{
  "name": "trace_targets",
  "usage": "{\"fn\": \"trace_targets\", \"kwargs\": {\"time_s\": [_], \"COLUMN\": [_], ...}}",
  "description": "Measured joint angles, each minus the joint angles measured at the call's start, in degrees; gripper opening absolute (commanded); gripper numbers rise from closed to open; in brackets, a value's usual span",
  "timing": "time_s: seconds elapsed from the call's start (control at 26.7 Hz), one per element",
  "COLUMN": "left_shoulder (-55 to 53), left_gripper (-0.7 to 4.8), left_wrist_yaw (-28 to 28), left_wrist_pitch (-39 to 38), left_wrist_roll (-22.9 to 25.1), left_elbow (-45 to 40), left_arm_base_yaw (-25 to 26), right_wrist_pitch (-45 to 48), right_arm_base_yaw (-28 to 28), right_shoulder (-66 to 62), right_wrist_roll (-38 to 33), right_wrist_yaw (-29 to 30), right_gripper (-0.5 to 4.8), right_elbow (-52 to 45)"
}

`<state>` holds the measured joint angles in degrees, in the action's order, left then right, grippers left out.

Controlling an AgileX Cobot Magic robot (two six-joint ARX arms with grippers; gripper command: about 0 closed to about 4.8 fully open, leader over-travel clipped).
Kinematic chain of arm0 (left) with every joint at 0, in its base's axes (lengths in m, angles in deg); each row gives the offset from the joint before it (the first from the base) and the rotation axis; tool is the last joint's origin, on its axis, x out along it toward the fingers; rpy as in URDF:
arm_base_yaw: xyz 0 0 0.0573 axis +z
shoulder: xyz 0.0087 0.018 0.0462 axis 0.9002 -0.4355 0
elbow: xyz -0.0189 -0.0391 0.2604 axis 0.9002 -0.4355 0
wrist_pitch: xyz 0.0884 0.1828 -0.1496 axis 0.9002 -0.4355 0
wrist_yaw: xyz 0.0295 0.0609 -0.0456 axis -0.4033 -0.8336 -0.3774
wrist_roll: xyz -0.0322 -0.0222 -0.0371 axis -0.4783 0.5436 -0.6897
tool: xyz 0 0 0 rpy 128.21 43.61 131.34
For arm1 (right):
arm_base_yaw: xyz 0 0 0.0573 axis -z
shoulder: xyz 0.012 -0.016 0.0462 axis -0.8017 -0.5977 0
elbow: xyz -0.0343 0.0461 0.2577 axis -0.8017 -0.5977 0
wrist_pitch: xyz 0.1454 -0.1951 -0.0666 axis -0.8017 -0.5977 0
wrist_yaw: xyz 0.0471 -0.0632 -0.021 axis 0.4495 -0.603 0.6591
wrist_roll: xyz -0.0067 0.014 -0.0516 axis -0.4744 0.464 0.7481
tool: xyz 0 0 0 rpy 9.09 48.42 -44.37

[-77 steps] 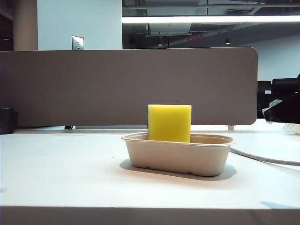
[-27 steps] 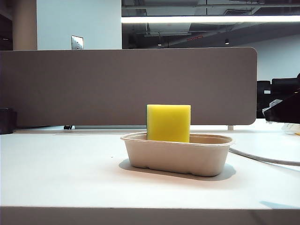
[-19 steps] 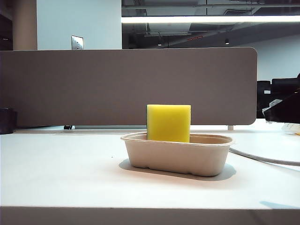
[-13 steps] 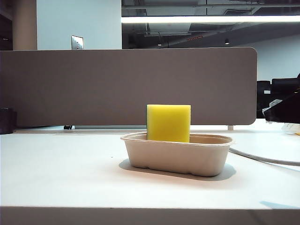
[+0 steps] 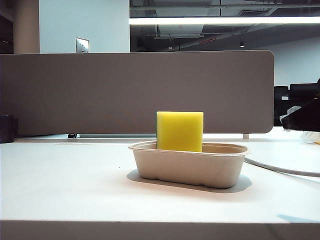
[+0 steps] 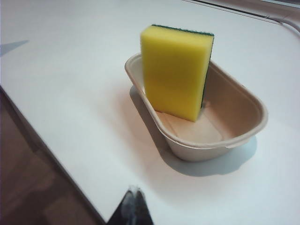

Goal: Pick up the cleaning sponge from the table and place it into the paper lunch box.

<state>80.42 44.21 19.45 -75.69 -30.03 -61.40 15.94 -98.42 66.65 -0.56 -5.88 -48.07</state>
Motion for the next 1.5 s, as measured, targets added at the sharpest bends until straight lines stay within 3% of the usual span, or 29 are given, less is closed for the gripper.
{"fn": "trace_targets", "kwargs": {"time_s": [0.45,1.5], "left_shoulder": [0.00,0.00], "left_gripper": [-0.04,-0.04], "left_wrist_yaw": [2.12,2.14], "left_wrist_pitch": [0.22,0.13], "left_wrist_roll": [4.11,4.33], "left_elbow": [0.00,0.00], "left_arm_base_yaw": [-0.61,-0.61], "right_wrist_pitch": [0.00,0.00], "right_arm_base_yaw": [0.00,0.00], "right_shoulder": [0.00,0.00], "right_wrist_roll": [0.00,0.00], "right_wrist_yaw": [-0.02,-0.02], "right_gripper": [-0.05,-0.05], "right_elbow": [0.00,0.00]}}
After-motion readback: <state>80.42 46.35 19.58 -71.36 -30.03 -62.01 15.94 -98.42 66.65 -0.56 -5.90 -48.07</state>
